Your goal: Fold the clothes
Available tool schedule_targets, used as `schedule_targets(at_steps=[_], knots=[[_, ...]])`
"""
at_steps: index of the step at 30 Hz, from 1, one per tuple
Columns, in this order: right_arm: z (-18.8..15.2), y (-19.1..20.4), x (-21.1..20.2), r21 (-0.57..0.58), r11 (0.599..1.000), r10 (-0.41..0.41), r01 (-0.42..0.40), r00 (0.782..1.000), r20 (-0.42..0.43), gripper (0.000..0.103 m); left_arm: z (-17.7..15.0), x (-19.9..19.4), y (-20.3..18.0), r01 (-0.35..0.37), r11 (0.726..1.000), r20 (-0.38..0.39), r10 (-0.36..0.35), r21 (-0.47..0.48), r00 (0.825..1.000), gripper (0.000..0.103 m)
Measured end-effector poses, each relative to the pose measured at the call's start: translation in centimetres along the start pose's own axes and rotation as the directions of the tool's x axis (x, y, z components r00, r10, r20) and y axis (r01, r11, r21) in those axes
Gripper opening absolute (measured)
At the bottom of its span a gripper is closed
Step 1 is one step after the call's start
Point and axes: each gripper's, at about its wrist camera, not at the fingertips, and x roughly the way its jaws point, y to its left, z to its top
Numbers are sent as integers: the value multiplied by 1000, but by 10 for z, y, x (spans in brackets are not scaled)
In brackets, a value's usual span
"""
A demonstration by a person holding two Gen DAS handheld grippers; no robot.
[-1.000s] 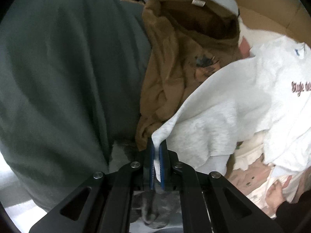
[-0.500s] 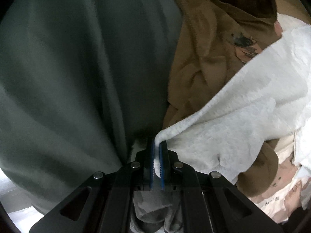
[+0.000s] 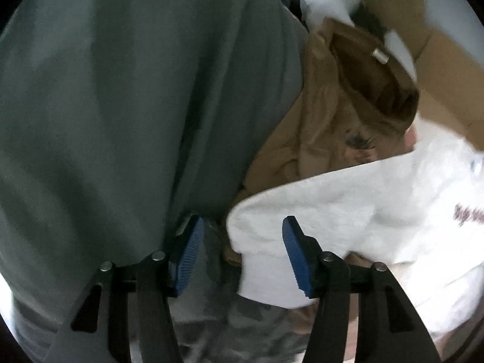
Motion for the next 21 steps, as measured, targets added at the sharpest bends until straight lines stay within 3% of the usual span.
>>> schedule_targets(at_steps=[6, 9, 11, 15, 21], knots=[[18, 21, 8, -65, 998, 10, -10, 1000, -9, 51, -46, -3, 4, 78, 977, 16, -76, -196, 997, 55], [26, 27, 7, -90, 996, 12, -12, 1000, -5, 51, -64, 5, 8, 127, 944, 8, -131, -305, 991, 55], [31, 29, 6, -100, 995, 12, -12, 1000, 0, 51, -77, 8, 15, 189, 900, 39, -189, -393, 981, 55], [39, 27, -3, -99, 995, 6, -4, 1000, 16, 51, -94, 16, 14, 237, 833, 70, -234, -500, 970, 55], [47, 22, -30, -98, 995, -16, 23, 998, 68, 51, -120, 24, 9, 323, 699, 132, -313, -638, 940, 55]])
